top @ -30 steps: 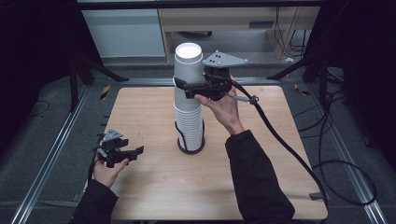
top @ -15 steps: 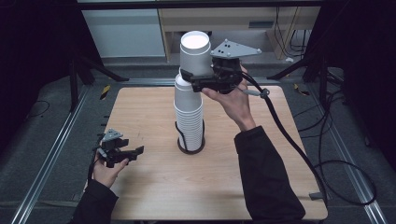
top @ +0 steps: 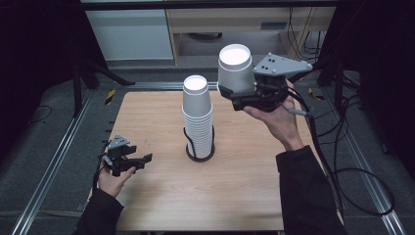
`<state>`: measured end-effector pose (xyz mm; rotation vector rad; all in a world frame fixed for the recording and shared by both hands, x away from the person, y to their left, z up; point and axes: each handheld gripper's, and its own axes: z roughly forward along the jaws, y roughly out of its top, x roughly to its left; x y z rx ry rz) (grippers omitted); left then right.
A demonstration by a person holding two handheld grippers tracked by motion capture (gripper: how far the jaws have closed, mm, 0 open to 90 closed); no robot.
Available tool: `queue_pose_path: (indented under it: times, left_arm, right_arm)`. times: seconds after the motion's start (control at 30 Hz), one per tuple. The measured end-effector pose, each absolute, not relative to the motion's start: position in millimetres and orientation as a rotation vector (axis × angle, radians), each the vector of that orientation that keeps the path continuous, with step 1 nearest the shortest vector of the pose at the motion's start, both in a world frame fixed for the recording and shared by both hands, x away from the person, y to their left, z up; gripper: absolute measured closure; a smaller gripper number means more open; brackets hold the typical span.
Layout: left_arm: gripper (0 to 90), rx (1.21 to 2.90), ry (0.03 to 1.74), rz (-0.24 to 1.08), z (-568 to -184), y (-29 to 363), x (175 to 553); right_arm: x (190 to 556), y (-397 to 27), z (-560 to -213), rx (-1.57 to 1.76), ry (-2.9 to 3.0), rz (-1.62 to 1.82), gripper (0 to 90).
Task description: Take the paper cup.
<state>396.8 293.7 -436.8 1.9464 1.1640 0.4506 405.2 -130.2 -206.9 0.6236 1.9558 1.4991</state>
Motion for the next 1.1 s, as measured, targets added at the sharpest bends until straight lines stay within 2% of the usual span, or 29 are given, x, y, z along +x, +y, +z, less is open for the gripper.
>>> queue_pose_path:
  times: [0.43, 1.1]
  left_arm:
    - [23.3, 1.949, 1.121, 0.431, -431.7, 288.7, 394.6]
    - [26.0, 1.978, 0.964, 0.365, -417.4, 266.2, 383.6]
  right_arm:
    - [392.0, -174.3, -277.8, 0.695, 2.11, 1.378, 15.4]
    - [372.6, -170.4, -353.6, 0.571, 2.383, 1.305, 15.0]
